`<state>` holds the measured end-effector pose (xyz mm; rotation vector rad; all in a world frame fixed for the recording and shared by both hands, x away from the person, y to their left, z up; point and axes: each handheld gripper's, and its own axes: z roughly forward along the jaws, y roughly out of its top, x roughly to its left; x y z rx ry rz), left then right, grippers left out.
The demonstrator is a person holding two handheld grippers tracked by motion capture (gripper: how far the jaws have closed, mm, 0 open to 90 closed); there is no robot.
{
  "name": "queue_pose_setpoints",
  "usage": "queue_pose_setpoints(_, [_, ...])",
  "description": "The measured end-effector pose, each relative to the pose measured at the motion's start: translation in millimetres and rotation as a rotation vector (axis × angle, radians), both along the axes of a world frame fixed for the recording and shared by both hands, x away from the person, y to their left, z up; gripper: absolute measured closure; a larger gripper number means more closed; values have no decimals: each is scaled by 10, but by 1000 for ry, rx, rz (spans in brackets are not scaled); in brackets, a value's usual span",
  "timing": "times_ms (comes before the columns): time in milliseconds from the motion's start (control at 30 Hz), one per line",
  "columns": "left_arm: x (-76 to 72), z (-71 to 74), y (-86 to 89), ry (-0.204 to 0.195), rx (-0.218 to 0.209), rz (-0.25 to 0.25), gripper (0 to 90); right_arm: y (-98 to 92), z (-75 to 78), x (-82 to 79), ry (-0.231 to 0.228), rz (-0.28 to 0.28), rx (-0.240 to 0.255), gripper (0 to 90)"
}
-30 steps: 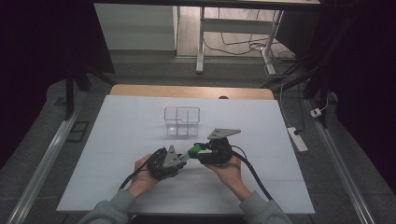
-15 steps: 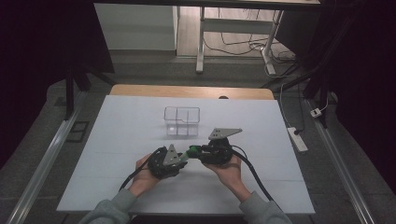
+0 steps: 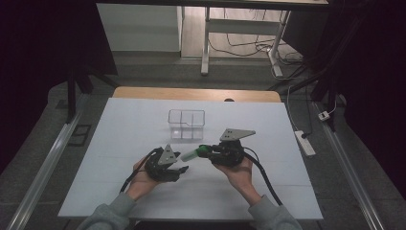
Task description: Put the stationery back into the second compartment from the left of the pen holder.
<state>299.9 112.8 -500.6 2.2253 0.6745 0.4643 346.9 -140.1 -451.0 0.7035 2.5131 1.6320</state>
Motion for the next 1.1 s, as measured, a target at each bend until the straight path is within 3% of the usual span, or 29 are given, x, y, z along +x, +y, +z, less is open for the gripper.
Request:
queue_pose_setpoints(533, [-83,33,434,33,-45,65,348,-151,149,11,-52,-35,34,746])
queue_pose_setpoints(1100, [-182,5,729,50,-63,113,301,-248,239,20,-81,-61,58,745])
